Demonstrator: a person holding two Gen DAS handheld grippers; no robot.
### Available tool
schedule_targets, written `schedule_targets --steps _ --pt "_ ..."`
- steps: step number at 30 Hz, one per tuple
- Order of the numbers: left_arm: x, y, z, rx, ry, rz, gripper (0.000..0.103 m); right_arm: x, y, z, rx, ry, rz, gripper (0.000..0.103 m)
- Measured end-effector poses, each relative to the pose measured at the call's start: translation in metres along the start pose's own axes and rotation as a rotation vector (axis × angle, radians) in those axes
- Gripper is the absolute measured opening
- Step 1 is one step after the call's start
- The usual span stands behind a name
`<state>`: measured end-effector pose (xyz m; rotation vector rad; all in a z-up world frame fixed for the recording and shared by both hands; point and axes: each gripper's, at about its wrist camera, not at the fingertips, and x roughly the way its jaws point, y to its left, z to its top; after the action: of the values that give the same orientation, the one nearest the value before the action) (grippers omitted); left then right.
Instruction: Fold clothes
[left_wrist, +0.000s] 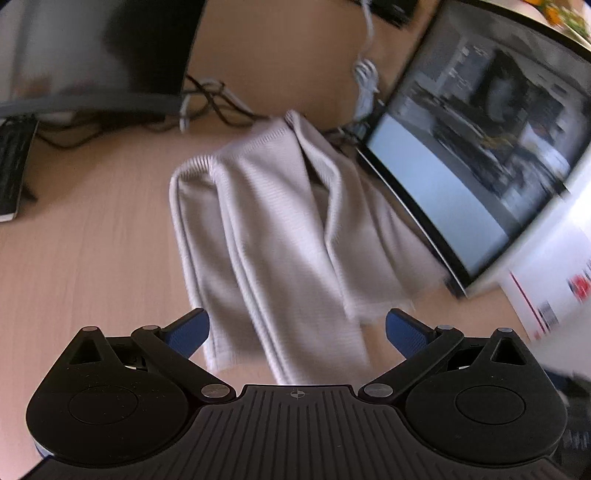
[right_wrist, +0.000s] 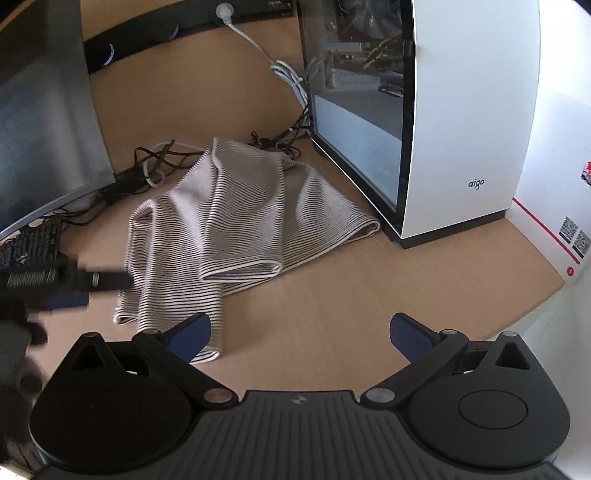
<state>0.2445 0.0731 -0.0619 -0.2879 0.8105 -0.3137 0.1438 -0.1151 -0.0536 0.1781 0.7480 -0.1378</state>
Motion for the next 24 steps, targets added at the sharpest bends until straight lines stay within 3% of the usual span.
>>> schedule_targets --steps 4,11,16,19,24 --pt "0.034 0.006 0.020 -0.089 -0.012 0.003 0.103 0.032 -0.006 0.019 -0.020 0.015 0.066 0.103" --pt "0.085 0.012 0.036 -0.153 0.100 0.033 0.103 0.091 0.002 0.065 -0.073 0.012 0.213 0.103" --pt "0.083 -0.002 0.026 -0.006 0.109 0.091 0.103 0.134 0.009 0.091 -0.066 0.049 0.321 0.103" --pt "0.076 -0.007 0.014 0.069 0.126 0.143 0.103 0.160 0.018 0.100 -0.063 0.070 0.339 0.103" --pt "0.052 0.006 -0.002 0.069 0.131 0.131 0.103 0.190 0.015 0.107 0.050 0.129 0.399 0.103"
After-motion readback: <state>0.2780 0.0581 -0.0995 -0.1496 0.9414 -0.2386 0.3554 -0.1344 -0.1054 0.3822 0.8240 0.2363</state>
